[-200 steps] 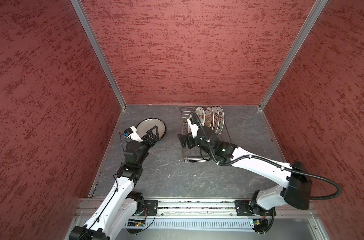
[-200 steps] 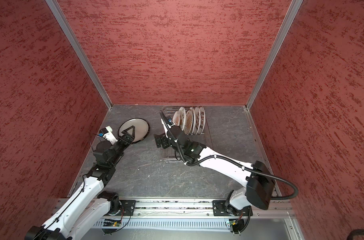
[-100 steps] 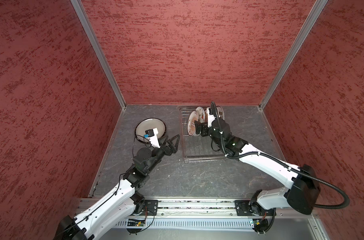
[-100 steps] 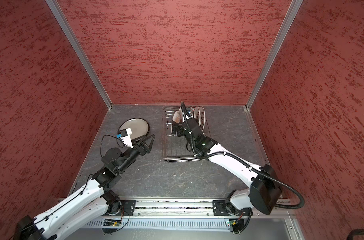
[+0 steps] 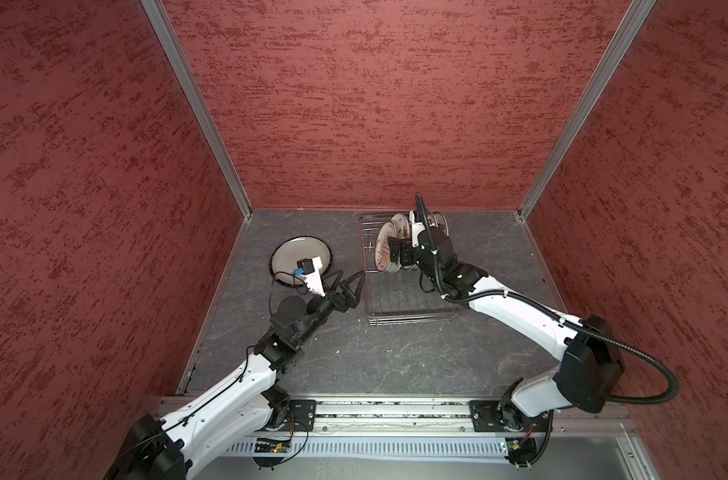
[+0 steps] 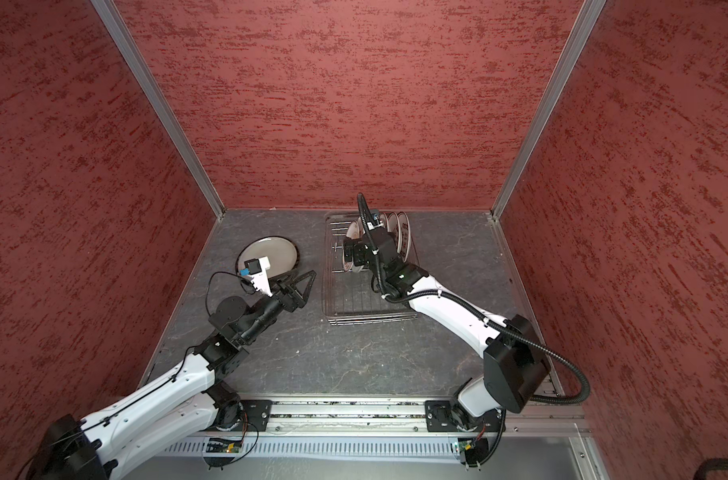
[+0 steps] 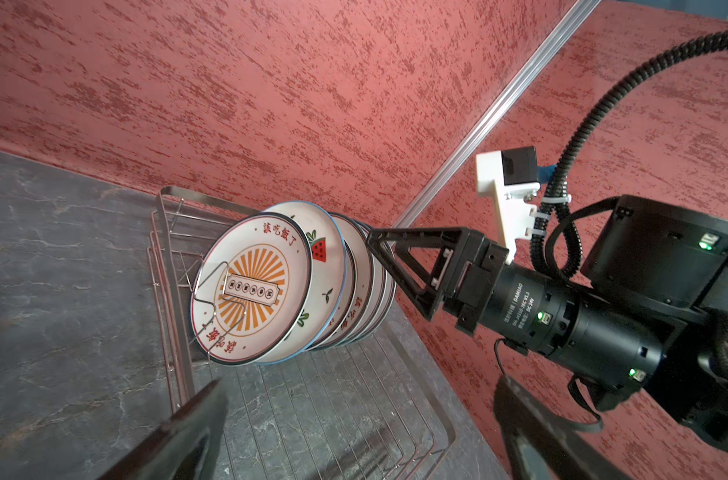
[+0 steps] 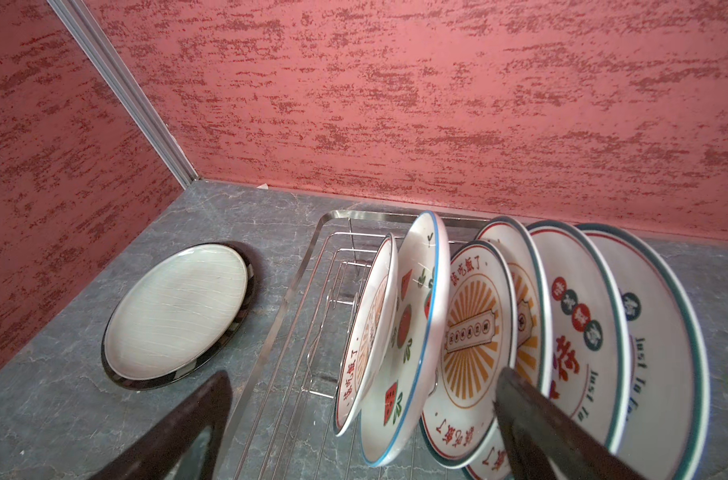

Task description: Unload the plates from the dish rack

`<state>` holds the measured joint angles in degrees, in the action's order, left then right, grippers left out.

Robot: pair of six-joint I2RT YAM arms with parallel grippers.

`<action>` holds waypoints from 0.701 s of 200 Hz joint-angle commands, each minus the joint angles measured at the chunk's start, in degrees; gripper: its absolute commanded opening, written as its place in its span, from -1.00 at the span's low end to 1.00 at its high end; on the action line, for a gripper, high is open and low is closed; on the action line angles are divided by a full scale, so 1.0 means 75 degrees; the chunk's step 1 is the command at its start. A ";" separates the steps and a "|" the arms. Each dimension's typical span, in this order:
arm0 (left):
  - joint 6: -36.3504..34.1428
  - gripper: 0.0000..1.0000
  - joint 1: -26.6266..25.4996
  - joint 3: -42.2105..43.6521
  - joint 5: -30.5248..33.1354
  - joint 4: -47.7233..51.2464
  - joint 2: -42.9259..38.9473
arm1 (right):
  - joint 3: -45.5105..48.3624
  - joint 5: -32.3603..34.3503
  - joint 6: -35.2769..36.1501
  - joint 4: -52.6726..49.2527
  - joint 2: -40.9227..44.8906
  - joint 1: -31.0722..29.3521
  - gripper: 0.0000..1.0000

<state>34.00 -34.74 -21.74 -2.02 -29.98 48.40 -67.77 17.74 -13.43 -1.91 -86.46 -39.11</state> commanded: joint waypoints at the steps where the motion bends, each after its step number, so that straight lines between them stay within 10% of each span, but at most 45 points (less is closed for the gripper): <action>1: 0.0123 0.99 -0.0065 -0.0127 -0.0468 -0.0777 0.0327 | -0.0281 -0.0322 0.0116 -0.0015 -0.0143 0.0146 0.98; 57: 0.0498 0.99 -0.0285 -0.0532 -0.1087 -0.1772 0.1739 | -0.0585 0.0021 0.0164 -0.0090 -0.0515 0.0223 0.86; 140: 0.0562 0.99 -0.0345 -0.0843 -0.0560 -0.1457 0.2359 | -0.1328 0.1119 0.0256 -0.0564 -0.1366 0.0246 0.14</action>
<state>37.78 -36.99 -26.81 -7.29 -40.75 65.89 -74.24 21.54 -12.25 -3.81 -94.24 -37.65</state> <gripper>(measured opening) 0.994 0.607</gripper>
